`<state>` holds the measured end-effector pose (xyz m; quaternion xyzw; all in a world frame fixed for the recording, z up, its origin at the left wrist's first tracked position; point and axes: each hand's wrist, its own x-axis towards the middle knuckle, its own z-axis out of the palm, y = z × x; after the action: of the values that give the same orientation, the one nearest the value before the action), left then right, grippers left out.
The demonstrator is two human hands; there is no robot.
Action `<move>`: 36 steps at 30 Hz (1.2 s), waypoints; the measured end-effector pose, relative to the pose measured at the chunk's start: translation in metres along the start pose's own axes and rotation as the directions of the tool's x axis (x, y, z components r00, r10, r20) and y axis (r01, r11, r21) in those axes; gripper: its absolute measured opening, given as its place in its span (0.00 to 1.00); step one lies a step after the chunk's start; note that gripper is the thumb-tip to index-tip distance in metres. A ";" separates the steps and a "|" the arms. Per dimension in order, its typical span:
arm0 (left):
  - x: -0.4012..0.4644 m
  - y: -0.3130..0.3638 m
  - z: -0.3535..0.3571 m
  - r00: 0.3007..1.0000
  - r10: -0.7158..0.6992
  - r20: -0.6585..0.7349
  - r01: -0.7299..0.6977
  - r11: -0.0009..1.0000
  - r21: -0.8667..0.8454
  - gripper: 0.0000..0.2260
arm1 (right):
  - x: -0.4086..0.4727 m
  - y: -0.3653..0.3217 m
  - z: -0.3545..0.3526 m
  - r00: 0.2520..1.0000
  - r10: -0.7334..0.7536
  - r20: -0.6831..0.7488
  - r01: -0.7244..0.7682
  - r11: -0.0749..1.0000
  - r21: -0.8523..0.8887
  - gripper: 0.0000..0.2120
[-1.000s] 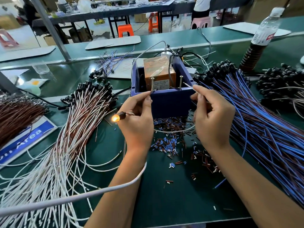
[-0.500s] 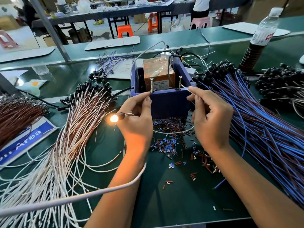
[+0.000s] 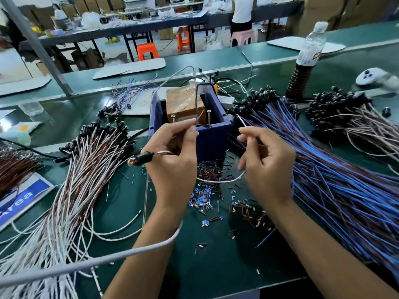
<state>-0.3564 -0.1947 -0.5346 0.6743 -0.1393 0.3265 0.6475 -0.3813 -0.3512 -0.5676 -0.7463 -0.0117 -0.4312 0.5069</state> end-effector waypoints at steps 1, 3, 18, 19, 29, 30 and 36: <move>0.004 0.010 0.010 0.998 0.002 0.059 0.000 1.000 -0.024 0.07 | 0.001 -0.002 -0.010 1.000 0.011 -0.013 -0.011 1.000 -0.001 0.12; 0.013 0.030 0.041 0.977 -0.021 0.210 0.036 0.997 -0.070 0.07 | 0.008 -0.004 -0.040 0.998 0.006 -0.058 -0.008 0.999 -0.038 0.12; -0.017 0.130 0.303 0.188 -0.417 0.889 0.876 0.481 0.041 0.16 | 0.078 0.009 -0.297 0.885 -0.018 -0.465 -0.365 0.592 -0.719 0.22; -0.019 0.133 0.313 0.162 -0.412 0.897 0.897 0.440 0.041 0.20 | 0.078 0.009 -0.295 0.934 -0.046 -0.353 -0.261 0.586 -0.767 0.21; -0.019 0.137 0.351 0.125 -0.484 0.866 0.940 0.336 0.052 0.30 | 0.099 0.016 -0.297 0.986 0.135 -0.093 -0.164 0.781 -0.602 0.11; -0.019 0.134 0.352 0.126 -0.502 0.855 0.906 0.410 0.107 0.31 | 0.101 0.014 -0.302 0.987 0.142 -0.075 -0.157 0.769 -0.620 0.11; -0.010 0.119 0.360 0.150 -0.551 0.821 0.819 0.535 0.209 0.29 | 0.114 -0.006 -0.338 0.998 0.056 0.035 -0.002 0.547 -0.837 0.14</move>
<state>-0.3428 -0.5583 -0.4294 0.6229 -0.1401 -0.3868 0.6654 -0.5260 -0.6556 -0.4495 -0.9097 0.1926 -0.3549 0.0974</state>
